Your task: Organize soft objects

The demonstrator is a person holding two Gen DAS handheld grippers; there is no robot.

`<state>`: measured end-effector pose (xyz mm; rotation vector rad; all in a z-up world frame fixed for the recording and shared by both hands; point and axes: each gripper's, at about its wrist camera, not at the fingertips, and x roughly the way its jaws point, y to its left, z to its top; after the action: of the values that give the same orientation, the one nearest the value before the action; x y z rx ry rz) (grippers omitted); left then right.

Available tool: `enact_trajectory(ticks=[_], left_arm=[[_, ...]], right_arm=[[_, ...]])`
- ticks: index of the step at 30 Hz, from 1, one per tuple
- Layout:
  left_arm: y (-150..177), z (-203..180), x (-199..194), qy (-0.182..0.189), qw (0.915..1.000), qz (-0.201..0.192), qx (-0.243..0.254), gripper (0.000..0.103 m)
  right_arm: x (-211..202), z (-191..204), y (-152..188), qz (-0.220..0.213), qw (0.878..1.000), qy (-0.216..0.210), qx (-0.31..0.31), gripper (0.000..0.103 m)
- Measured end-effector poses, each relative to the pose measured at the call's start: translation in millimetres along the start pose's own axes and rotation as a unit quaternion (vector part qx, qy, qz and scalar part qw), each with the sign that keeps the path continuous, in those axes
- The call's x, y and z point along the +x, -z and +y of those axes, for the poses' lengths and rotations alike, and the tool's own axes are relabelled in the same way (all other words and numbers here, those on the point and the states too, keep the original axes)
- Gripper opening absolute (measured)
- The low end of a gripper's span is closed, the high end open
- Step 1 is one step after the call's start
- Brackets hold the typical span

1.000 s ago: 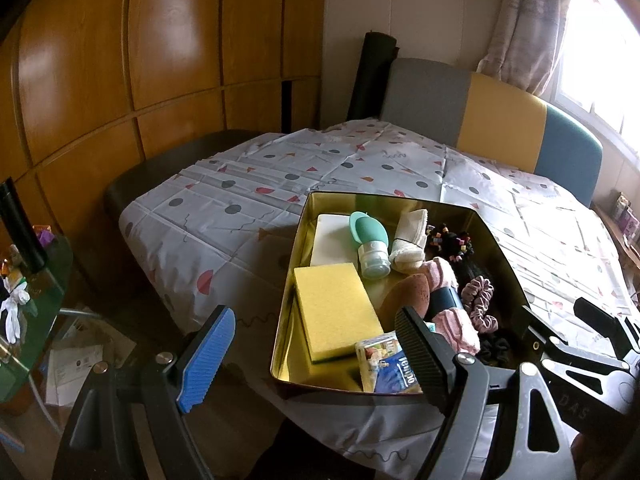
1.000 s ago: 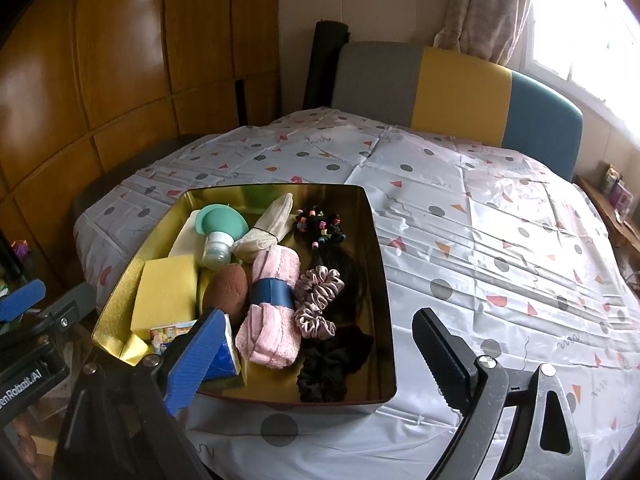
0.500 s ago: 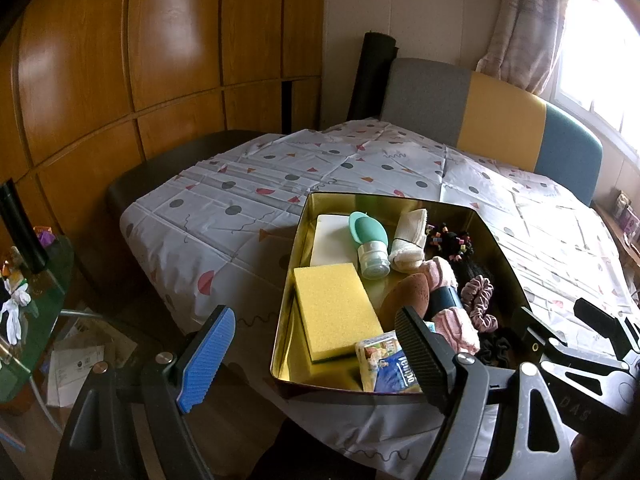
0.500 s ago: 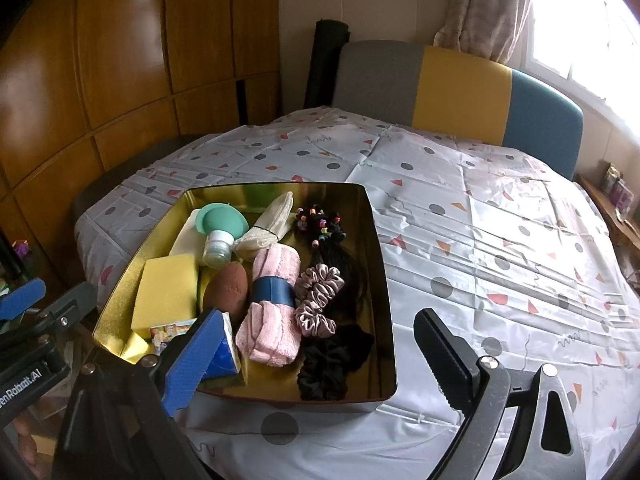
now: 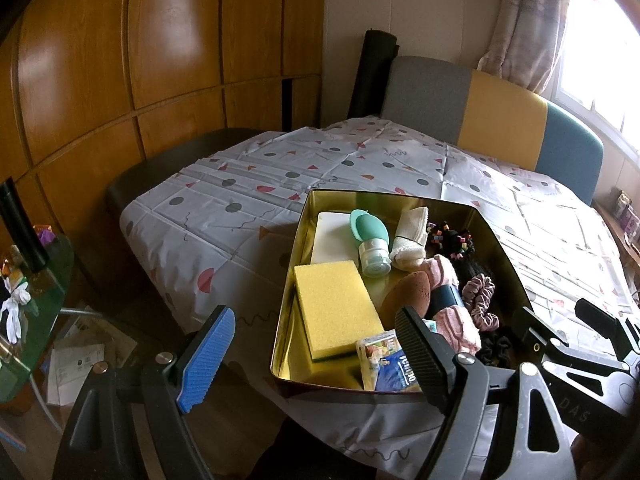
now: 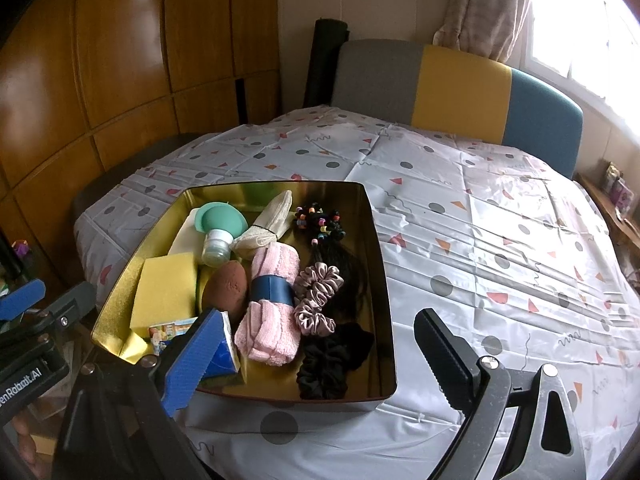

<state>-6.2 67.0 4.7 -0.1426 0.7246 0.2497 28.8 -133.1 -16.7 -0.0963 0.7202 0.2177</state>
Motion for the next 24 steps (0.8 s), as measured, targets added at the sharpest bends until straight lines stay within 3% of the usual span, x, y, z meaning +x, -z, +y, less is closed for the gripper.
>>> enact_trajectory(ticks=[18,20,24], left_arm=[[-1.3,-5.4,2.7,0.000,0.9998,0.005,0.019,0.083],[-1.1,-7.5,3.9,0.016,0.9994,0.006,0.029,0.069],[-2.4,-8.9,2.7,0.034,0.9988,-0.008,0.035,0.055]], right_arm=[[1.9,-1.6,0.3,0.003,1.000,0.000,-0.001,0.097],[3.2,-2.3,1.0,0.005,1.000,0.000,0.000,0.097],[6.7,-4.3,2.5,0.008,1.000,0.001,0.001,0.097]])
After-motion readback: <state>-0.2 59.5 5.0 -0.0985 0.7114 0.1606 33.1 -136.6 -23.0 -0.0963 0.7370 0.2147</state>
